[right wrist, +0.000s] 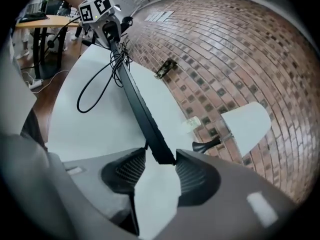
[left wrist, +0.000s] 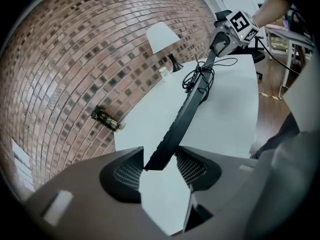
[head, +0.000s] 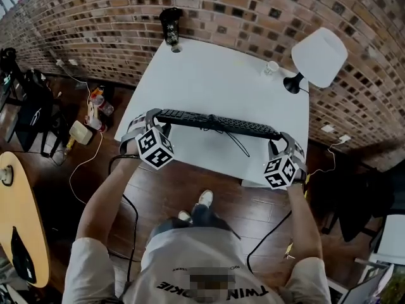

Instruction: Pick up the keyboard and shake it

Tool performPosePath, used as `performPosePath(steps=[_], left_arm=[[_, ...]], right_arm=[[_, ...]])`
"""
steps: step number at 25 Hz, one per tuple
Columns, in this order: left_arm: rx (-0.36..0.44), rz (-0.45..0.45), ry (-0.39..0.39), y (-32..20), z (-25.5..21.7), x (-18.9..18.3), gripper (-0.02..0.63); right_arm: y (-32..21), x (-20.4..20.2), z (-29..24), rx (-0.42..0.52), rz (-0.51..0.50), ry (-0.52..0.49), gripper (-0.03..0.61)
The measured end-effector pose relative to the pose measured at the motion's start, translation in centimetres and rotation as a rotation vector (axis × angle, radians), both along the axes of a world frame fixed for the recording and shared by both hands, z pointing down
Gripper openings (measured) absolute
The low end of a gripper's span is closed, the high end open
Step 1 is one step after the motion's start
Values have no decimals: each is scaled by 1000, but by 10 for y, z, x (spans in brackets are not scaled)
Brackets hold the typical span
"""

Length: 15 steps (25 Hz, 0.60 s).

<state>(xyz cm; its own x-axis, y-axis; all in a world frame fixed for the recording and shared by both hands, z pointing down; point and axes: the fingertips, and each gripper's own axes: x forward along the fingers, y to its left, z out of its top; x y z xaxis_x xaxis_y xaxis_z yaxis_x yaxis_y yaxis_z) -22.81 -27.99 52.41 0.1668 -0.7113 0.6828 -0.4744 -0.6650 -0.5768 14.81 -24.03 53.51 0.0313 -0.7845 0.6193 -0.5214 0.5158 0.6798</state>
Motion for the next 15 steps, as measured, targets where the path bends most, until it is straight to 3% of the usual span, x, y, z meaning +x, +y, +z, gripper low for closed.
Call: performPosePath(steps=[5,15], left_arm=[[-1,49,-95,21,21,2,186],[-38,50,-132,40,43,3,178]], right_arm=[[20,3,17,0,-4,92,127],[29,4,39,-1,2,155,127]])
